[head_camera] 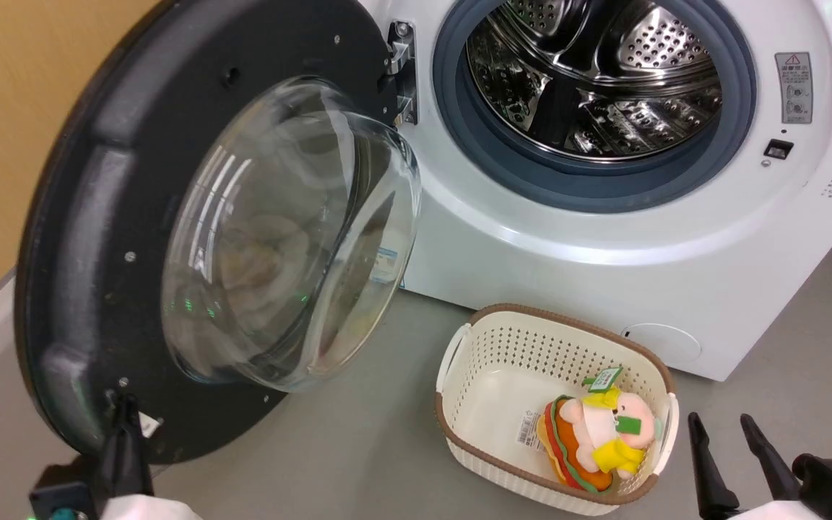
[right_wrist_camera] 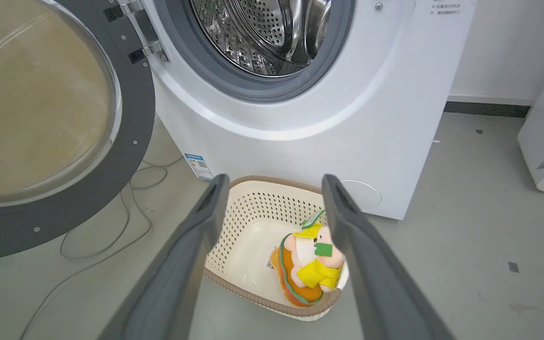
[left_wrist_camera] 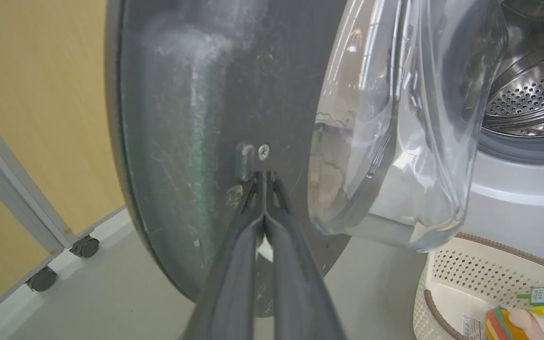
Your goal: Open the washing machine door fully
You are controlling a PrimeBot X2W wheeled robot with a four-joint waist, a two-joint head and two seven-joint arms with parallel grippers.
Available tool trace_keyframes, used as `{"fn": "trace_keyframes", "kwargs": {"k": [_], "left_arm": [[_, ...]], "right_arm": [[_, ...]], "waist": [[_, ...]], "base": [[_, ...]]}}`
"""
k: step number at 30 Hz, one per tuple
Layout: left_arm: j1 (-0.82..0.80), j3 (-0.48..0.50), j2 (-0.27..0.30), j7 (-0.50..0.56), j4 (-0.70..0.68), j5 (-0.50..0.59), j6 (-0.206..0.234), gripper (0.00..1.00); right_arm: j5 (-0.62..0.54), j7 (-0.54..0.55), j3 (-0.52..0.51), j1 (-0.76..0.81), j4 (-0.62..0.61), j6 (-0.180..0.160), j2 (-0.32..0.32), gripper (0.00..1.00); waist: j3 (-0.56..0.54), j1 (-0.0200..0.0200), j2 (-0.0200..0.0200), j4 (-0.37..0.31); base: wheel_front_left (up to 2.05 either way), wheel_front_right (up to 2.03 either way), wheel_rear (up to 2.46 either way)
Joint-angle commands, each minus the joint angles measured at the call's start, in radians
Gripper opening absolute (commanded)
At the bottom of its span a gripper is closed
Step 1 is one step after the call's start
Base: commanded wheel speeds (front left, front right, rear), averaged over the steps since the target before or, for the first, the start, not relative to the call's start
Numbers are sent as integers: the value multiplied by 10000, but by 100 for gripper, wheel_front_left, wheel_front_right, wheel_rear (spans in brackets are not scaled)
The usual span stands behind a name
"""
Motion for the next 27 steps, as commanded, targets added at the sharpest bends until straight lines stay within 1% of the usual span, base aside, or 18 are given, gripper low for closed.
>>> {"fn": "trace_keyframes", "kwargs": {"k": [1, 6, 10, 15, 20, 22, 27], "left_arm": [[-299, 182, 122, -154, 93, -40, -60, 0], [-1024, 628, 441, -298, 806, -151, -342, 0], [-1689, 931, 608, -355, 1580, -291, -673, 0], [-2336, 1293, 627, -382, 2331, -315, -976, 0], [-2308, 1638, 367, -386, 2411, -72, -1042, 0], [-2087, 1728, 209, -386, 2364, -9, -1100, 0], [-1187, 1896, -338, -387, 1782, 168, -1071, 0]], "right_arm": [[46, -5, -28, -118, 6, 6, 26, 100], [-3, 43, -78, -185, -40, 6, 26, 100], [-35, 94, -99, -252, -91, 6, 26, 100], [-64, 119, -71, -331, -112, 6, 26, 100], [-13, 40, -42, -331, -63, 6, 26, 100], [72, -41, -9, -303, -22, 6, 26, 100], [34, -186, 104, -207, 55, 6, 26, 100]], "waist": [[48, 0, 0, 29], [157, 0, 0, 71], [255, 0, 0, 71], [336, 0, 0, -15], [269, 0, 0, -169], [170, 0, 0, -227], [-126, 0, 0, -359]], "base": [[0, 0, 0], [0, 0, 0], [0, 0, 0], [0, 0, 0], [0, 0, 0], [0, 0, 0], [0, 0, 0]]}}
